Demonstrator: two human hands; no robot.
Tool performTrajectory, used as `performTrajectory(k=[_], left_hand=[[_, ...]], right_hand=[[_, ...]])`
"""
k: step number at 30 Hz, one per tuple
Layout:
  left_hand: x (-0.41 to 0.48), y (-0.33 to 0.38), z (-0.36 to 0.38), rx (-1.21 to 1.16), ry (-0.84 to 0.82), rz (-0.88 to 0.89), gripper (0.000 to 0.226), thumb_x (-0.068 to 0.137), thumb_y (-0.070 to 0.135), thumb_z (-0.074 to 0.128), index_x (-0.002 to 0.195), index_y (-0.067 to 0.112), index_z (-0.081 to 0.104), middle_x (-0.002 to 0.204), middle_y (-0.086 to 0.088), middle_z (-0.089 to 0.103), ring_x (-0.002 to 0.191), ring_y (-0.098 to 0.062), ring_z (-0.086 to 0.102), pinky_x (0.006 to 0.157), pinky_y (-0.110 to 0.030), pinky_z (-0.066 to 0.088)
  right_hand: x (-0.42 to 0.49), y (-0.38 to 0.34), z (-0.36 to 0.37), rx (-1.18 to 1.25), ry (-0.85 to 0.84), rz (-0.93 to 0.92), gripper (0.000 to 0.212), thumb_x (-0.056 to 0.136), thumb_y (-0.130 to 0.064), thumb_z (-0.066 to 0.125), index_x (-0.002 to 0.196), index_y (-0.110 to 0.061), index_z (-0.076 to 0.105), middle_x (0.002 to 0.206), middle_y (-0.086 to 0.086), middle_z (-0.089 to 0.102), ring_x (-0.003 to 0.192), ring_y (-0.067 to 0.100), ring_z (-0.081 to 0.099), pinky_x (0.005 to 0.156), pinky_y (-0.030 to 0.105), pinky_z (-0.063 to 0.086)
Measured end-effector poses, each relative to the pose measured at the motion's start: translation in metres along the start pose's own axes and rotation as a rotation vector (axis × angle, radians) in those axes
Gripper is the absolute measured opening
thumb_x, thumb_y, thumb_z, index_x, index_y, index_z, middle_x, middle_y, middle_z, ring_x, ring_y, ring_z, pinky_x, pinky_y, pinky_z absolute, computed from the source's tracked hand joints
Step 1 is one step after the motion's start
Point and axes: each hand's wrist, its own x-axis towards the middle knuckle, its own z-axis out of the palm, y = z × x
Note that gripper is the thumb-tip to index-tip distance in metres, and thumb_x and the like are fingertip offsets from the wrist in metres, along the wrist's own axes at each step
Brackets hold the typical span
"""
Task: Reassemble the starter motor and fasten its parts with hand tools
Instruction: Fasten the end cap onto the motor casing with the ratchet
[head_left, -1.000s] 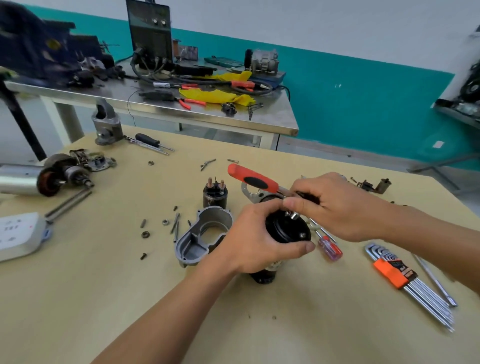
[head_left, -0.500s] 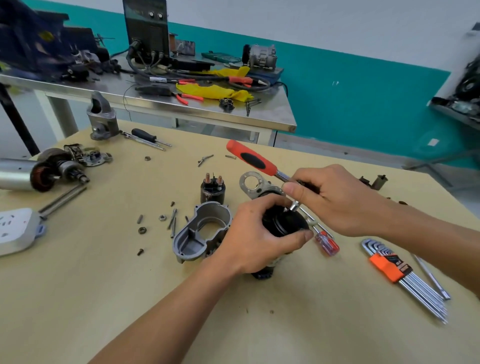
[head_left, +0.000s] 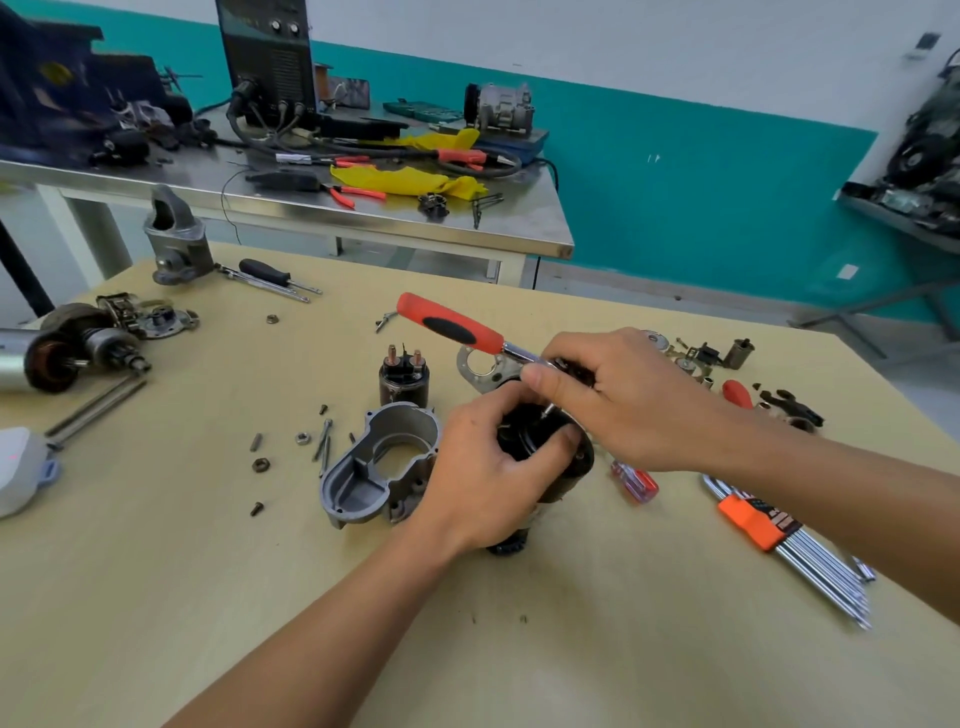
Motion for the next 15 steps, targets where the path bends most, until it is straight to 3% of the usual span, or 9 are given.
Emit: performTrajectory(k=[4, 8, 10, 15], left_hand=[[-0.001, 0.002, 0.009, -0.051, 0.101, -0.063, 0.009, 0.092, 0.013, 0.063, 0.094, 0.009, 0.07, 0.086, -0.006, 0.072, 0.082, -0.027, 0.067, 0.074, -0.049, 0.055], [-0.001, 0.002, 0.012, -0.055, 0.116, -0.092, 0.014, 0.09, 0.019, 0.062, 0.091, 0.008, 0.071, 0.085, -0.009, 0.07, 0.081, -0.029, 0.065, 0.073, -0.044, 0.055], [-0.001, 0.002, 0.012, -0.03, 0.12, -0.083, 0.022, 0.088, 0.025, 0.06, 0.092, 0.007, 0.072, 0.087, -0.008, 0.071, 0.084, -0.026, 0.064, 0.074, -0.034, 0.053], [-0.001, -0.001, 0.009, -0.062, 0.087, -0.065, 0.025, 0.09, 0.019, 0.059, 0.11, 0.012, 0.073, 0.102, 0.002, 0.074, 0.099, -0.009, 0.066, 0.088, -0.019, 0.049]], right_hand=[[0.006, -0.009, -0.008, -0.114, -0.011, 0.088, 0.047, 0.091, -0.059, 0.049, 0.063, -0.025, 0.063, 0.055, -0.003, 0.057, 0.052, 0.01, 0.05, 0.048, 0.029, 0.036], [0.021, -0.014, -0.017, -0.273, -0.06, 0.189, 0.067, 0.092, -0.059, 0.052, 0.042, -0.015, 0.049, 0.037, -0.002, 0.039, 0.041, 0.018, 0.041, 0.046, 0.028, 0.03], [0.027, -0.016, -0.021, -0.328, -0.095, 0.207, 0.065, 0.094, -0.054, 0.049, 0.043, -0.014, 0.044, 0.04, 0.002, 0.037, 0.043, 0.021, 0.039, 0.047, 0.028, 0.027], [0.029, -0.018, -0.025, -0.477, -0.305, 0.174, 0.049, 0.107, -0.032, 0.033, 0.06, -0.019, 0.039, 0.075, 0.01, 0.06, 0.066, 0.022, 0.053, 0.053, 0.032, 0.035]])
